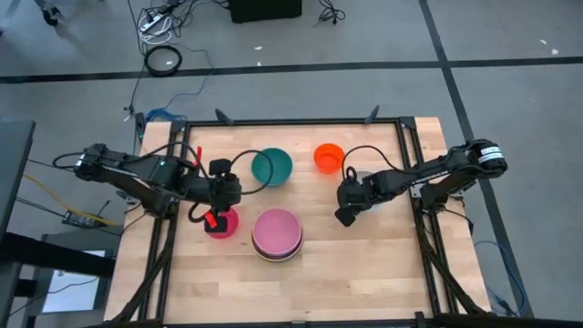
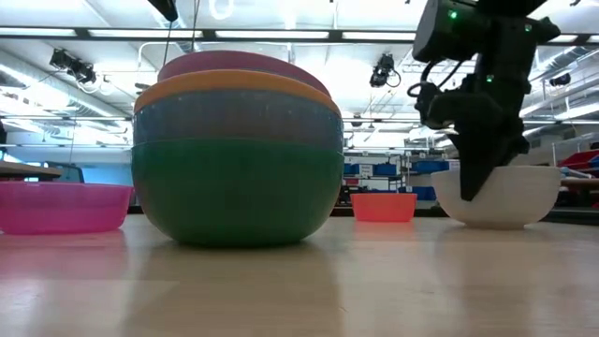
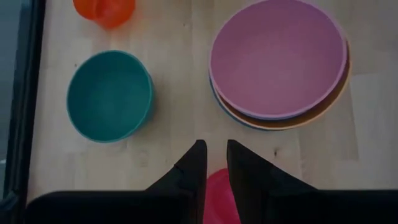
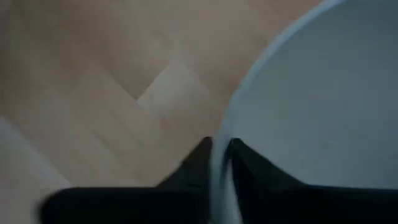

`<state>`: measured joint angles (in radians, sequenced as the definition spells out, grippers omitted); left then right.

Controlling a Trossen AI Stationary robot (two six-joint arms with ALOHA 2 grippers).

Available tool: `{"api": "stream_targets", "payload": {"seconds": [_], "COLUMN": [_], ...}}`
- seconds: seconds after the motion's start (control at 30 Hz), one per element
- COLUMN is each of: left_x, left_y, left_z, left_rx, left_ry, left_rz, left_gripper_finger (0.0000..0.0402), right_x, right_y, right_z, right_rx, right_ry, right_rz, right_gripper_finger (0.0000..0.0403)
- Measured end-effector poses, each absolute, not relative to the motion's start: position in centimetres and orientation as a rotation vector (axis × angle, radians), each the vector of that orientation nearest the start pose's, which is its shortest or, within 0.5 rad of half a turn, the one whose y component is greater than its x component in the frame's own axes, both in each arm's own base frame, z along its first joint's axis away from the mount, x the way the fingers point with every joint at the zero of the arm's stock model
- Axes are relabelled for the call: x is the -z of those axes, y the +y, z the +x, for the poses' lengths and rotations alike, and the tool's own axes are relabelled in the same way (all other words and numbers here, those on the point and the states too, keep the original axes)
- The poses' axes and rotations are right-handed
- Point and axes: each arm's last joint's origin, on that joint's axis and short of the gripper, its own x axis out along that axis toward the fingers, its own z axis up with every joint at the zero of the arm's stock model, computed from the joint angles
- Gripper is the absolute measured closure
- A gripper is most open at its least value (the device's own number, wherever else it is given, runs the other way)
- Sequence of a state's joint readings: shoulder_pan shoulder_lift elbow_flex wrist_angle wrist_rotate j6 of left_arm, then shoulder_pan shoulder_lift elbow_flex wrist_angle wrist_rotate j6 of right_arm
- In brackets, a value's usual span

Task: Nest bowls inside each other
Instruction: Stack the white bowl on top of the pink bowl

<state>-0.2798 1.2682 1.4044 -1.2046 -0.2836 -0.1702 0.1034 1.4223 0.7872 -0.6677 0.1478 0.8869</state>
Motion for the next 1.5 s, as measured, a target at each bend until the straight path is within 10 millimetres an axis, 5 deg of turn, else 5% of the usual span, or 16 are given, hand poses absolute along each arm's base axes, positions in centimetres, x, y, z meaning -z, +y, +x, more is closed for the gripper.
{"api": "stream_targets", "payload": {"seconds": [0.23, 0.43, 0.6, 0.7, 0.83, 1.17, 1.5], "left_x": [-35.8, -35.8, -35.9, -36.0, -36.1, -36.1, -36.0], "left_y": [-4.9, -4.8, -4.6, -4.5, -4.2, -4.1, -3.1], "left_z": [20.2, 19.4, 19.6, 19.9, 20.1, 20.1, 20.9], "left_rx": [-0.179, -0.257, -0.296, -0.317, -0.328, -0.328, -0.342], "left_ry": [1.163, 1.190, 1.157, 1.126, 1.108, 1.111, 1.102], "left_rz": [0.107, 0.113, 0.192, 0.235, 0.267, 0.280, 0.330], "left_gripper_finger": [0.0330, 0.0330, 0.0330, 0.0330, 0.0330, 0.0330, 0.0330], "right_x": [-20.5, -27.1, -31.4, -31.6, -29.5, -26.7, -26.2], "right_y": [3.6, 6.8, 8.8, 9.7, 11.0, 11.4, 11.0], "right_z": [25.5, 29.5, 30.7, 31.8, 34.4, 39.0, 39.5], "right_rx": [0.463, 0.142, -0.034, -0.088, -0.141, -0.160, -0.263], "right_ry": [1.110, 0.720, 0.470, 0.438, 0.520, 0.775, 0.882], "right_rz": [0.513, 0.431, 0.362, 0.333, 0.286, 0.195, 0.320], "right_gripper_finger": [0.0401, 0.0402, 0.0402, 0.0403, 0.0403, 0.0399, 0.0299]}}
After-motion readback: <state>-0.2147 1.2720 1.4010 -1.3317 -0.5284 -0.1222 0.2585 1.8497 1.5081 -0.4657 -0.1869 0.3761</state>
